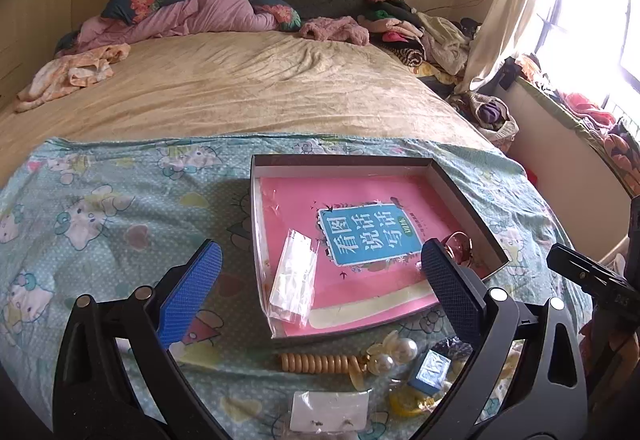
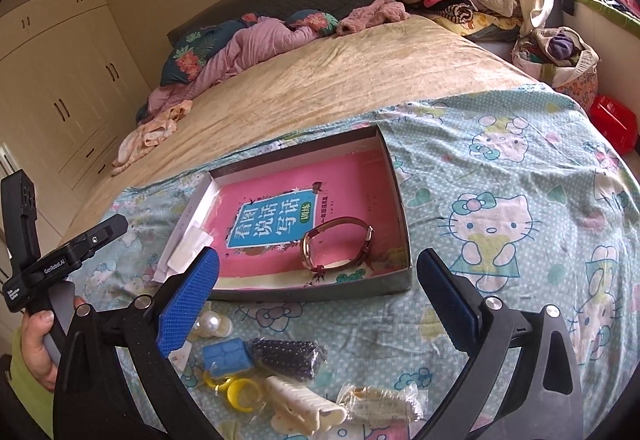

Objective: Organize jewelry
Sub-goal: 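Open the left tool releasing the bag while the right tool releases the watch in the box, then lift both tools away from the box back over the jewelry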

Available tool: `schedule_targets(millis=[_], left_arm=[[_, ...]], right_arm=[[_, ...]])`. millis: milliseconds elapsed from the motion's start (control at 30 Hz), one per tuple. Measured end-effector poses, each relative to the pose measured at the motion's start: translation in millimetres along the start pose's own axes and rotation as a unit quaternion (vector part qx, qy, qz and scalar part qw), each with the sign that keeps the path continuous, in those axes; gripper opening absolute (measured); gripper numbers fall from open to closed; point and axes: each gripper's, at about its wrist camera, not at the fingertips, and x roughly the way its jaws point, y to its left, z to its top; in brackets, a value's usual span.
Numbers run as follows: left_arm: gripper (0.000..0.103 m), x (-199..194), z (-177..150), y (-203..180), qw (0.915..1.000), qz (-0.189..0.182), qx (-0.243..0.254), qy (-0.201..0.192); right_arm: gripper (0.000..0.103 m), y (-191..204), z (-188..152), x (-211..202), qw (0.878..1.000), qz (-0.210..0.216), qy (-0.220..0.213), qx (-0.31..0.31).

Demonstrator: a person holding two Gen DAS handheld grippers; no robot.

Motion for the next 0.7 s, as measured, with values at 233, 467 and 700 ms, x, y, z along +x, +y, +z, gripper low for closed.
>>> schedule_targets(millis=[233,467,700], left_arm=[[0.093,-23,-3,-4,0.9999,-0.004,0.005,-0.013],[0.093,-43,-13,-8,0.9998,-0.009,0.008,-0.017],[0.093,-56,-27,-14,0.9997,-0.012,0.017,-0.014]], right_arm=[[0.098,12,1,-27,1.0,0.012,-0.018,-0.015],[0.098,24,-6,-52,0.999,0.019,-0.031,-0.039],[0.098,29,-16,-73,0.998,0.02,-0.039,-0.049]])
